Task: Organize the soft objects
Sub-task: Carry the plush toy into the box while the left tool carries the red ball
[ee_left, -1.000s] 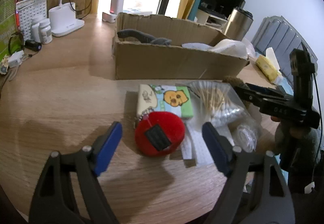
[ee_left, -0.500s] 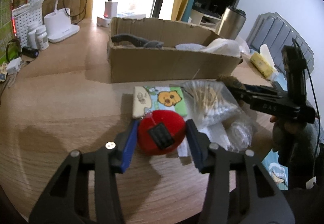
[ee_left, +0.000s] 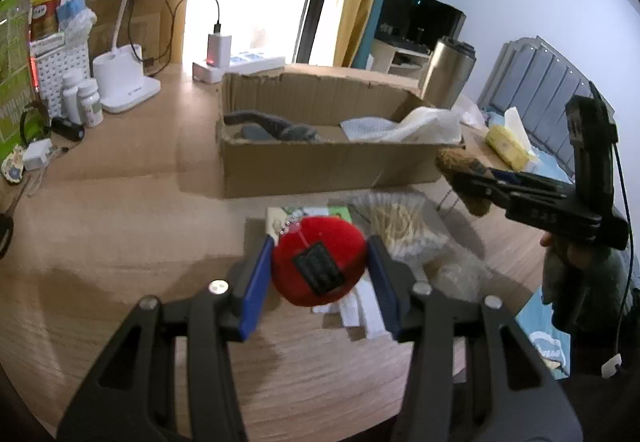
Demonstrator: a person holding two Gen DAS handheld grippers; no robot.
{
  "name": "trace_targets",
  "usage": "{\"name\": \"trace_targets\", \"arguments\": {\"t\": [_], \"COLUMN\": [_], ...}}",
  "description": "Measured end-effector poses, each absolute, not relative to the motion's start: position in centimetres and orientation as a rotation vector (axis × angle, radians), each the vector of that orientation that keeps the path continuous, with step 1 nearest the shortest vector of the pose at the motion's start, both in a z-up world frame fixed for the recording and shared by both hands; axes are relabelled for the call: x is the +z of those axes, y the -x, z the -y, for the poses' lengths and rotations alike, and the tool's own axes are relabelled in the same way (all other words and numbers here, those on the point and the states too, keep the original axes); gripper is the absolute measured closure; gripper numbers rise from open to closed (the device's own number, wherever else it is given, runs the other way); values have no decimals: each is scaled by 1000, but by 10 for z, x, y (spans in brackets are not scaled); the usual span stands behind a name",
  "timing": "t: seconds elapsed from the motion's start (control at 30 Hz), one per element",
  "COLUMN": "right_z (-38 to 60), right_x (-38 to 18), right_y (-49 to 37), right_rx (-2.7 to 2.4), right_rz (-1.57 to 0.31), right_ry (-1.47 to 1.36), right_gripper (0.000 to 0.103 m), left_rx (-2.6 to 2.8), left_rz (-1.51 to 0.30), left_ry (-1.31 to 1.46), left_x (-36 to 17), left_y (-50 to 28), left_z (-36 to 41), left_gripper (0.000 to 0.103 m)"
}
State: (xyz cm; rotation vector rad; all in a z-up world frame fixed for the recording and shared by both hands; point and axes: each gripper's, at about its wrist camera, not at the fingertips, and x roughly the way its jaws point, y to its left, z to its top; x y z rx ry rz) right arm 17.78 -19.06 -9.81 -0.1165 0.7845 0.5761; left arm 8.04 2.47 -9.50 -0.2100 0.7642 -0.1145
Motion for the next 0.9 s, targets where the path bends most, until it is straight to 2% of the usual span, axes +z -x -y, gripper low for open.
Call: {"name": "trace_targets", "arguments": {"t": [0.9], "right_z": [180], "right_x": [-45], "right_y": [-184], "right_rx": [614], "right_rz": [-662], "right_ry": [119], "right_gripper": [54], "left_rx": [-116], "left_rz": [-605], "left_ry": [199], "left_x": [-45], "left_y": [-101], "left_z": [-35], "left_gripper": [54]}}
